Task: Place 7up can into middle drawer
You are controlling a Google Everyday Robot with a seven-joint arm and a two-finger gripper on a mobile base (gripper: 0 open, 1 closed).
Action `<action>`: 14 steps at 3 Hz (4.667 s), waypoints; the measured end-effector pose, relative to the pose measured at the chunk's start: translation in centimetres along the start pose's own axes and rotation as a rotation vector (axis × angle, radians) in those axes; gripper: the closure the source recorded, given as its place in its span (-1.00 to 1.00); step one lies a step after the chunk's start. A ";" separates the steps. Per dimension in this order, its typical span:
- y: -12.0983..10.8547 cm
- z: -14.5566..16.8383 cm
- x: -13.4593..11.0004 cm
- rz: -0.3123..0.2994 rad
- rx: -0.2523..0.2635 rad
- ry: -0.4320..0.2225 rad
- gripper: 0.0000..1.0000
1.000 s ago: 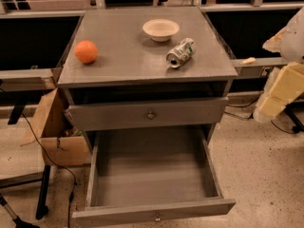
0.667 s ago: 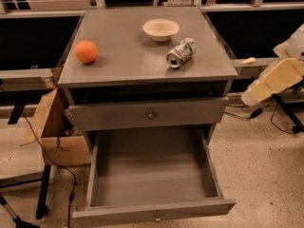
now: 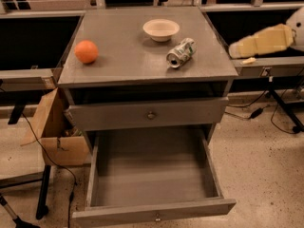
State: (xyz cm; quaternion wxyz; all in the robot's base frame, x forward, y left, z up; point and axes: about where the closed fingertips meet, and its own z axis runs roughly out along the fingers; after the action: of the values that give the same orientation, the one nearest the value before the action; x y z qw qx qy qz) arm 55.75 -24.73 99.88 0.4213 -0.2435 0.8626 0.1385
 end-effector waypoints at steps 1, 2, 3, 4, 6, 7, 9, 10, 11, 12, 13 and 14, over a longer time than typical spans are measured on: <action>-1.3 1.5 -6.6 0.094 0.040 -0.096 -1.00; -1.3 1.5 -6.6 0.095 0.040 -0.096 -1.00; -1.6 2.4 -6.2 0.159 0.008 -0.056 -1.00; -0.4 5.3 -6.8 0.253 0.003 0.062 -1.00; 3.3 10.6 -7.8 0.385 0.050 0.108 -1.00; 8.6 17.2 -9.1 0.467 0.083 0.075 -1.00; 7.6 19.5 -8.8 0.485 0.082 0.094 -1.00; 6.1 22.4 -8.6 0.490 0.102 0.116 -1.00; 3.8 26.8 -7.1 0.497 0.213 0.197 -1.00; 1.9 29.2 -5.9 0.510 0.307 0.252 -1.00; 0.6 31.0 -4.4 0.514 0.402 0.313 -0.64; -0.5 31.7 -3.4 0.510 0.498 0.351 -0.02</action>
Offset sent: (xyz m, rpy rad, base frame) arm 0.0368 0.0032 0.0268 0.0543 -0.0459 -0.0697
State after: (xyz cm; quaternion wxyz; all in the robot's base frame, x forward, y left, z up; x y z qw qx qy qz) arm 78.70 -10.08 83.33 0.2656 0.0682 0.9615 -0.0187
